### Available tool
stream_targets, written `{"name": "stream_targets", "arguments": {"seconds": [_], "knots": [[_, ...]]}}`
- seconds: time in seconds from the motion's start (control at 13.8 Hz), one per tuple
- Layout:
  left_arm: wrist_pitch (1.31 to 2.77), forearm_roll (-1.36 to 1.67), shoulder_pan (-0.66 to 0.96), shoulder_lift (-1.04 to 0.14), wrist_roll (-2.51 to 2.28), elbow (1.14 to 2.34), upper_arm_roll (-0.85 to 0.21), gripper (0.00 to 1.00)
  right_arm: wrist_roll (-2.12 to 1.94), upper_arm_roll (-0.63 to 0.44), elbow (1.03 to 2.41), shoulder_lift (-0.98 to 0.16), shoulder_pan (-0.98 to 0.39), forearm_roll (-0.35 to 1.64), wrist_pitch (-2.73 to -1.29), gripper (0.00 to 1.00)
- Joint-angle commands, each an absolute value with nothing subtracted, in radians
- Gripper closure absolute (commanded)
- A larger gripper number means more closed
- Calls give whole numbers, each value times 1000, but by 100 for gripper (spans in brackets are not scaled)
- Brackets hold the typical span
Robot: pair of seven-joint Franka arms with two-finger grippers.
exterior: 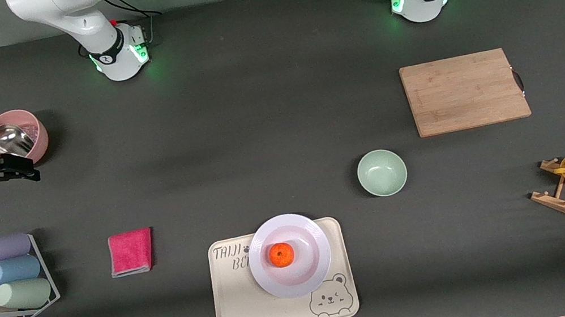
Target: Place orange and plate with both arms
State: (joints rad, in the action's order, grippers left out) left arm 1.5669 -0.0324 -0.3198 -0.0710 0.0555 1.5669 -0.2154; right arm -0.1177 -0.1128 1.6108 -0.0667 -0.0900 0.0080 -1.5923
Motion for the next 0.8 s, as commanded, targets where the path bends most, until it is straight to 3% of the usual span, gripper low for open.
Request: {"name": "stream_targets", "arguments": {"seconds": [0.0,0.73], "knots": [[1555,-40,-310,-67,69,1555,-216,0,-87,-104,1609,-58,-89,-49,-1582,0],[1552,-43,-307,-45,69,1555,-221,0,-84,-104,1611,-67,-86,-41,-1580,0]]}}
